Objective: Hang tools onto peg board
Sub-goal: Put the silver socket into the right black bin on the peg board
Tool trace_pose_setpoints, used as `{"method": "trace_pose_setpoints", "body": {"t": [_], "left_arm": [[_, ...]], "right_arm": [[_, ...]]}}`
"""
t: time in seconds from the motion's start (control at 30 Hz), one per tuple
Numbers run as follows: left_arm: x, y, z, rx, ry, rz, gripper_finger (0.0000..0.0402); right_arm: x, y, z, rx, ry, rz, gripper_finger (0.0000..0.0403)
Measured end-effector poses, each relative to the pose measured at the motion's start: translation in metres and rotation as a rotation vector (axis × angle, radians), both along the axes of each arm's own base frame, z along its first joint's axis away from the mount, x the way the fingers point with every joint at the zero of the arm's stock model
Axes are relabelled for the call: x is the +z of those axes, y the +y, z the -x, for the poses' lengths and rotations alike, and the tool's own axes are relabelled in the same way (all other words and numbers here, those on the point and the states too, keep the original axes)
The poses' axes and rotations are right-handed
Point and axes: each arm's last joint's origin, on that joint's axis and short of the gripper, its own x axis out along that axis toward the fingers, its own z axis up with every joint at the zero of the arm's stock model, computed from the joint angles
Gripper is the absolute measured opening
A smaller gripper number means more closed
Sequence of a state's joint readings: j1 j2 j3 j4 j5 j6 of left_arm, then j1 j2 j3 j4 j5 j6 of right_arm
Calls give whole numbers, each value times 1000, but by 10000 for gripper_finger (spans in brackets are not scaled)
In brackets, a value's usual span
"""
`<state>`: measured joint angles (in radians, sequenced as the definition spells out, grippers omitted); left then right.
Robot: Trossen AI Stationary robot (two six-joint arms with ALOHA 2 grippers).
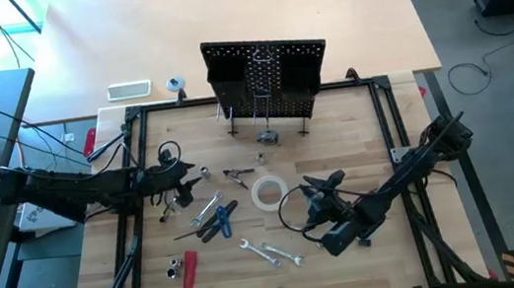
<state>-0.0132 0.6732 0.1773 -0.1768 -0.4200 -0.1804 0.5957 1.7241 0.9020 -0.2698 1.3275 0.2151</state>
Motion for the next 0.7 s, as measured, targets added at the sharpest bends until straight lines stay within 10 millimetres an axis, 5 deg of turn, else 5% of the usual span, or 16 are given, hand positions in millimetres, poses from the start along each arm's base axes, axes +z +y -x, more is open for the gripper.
{"method": "trace_pose_setpoints", "body": {"t": [0.23, 0.7], "left_arm": [[-30, 0, 7, 60, -163, 77, 220], [-34, 0, 3, 64, -148, 80, 220]], "right_arm": [[-5, -1, 8, 0, 28, -52, 140], [-5, -2, 8, 3, 41, -56, 140]]}}
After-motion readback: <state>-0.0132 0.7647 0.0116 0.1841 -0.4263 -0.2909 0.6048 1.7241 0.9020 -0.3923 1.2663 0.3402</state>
